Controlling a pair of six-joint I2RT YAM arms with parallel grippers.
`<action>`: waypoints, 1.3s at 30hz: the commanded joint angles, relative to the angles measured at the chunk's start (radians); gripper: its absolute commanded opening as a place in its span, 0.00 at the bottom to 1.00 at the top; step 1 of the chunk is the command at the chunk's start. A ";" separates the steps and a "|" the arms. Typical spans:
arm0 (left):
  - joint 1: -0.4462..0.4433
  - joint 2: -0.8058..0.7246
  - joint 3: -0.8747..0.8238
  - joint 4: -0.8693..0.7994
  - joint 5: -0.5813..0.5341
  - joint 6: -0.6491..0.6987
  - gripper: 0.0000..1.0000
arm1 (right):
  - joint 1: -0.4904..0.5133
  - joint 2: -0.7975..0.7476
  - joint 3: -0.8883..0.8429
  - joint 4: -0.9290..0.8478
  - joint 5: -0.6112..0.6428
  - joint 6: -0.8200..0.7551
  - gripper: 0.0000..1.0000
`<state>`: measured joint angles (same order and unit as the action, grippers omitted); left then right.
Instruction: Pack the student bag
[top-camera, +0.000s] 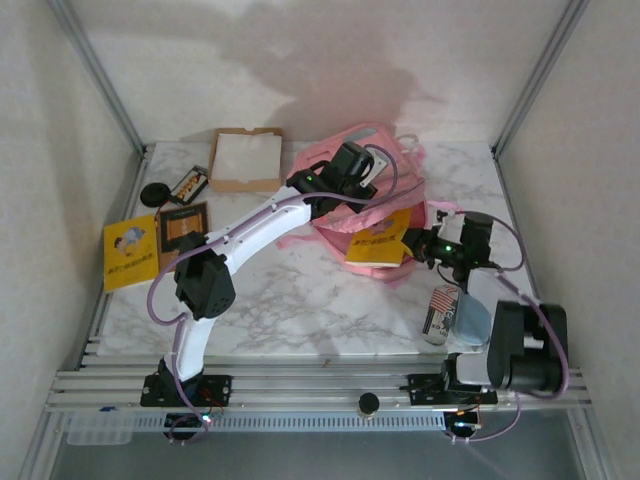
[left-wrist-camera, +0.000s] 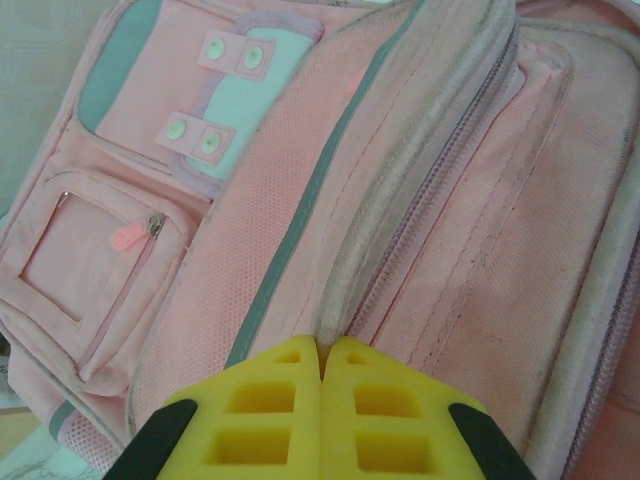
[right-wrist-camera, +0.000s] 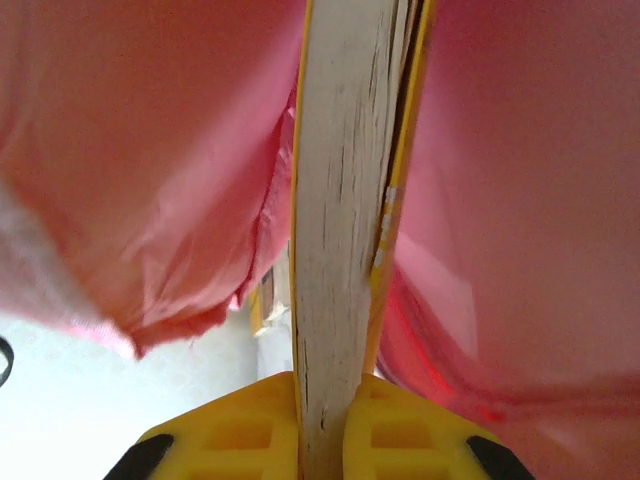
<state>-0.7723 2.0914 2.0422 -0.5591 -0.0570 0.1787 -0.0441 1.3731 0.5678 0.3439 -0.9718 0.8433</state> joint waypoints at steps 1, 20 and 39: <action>0.010 -0.070 0.055 0.032 -0.076 -0.034 0.00 | 0.004 0.082 0.003 0.436 -0.012 0.118 0.00; 0.014 -0.069 0.029 0.045 -0.139 -0.041 0.00 | 0.096 0.452 0.405 -0.019 0.313 -0.200 0.61; 0.022 -0.053 0.019 0.063 -0.122 -0.064 0.00 | 0.193 0.297 0.262 -0.311 0.573 -0.131 0.78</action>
<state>-0.7677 2.0865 2.0438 -0.5461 -0.1394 0.1406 0.1497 1.6398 0.8574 0.0414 -0.4587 0.6765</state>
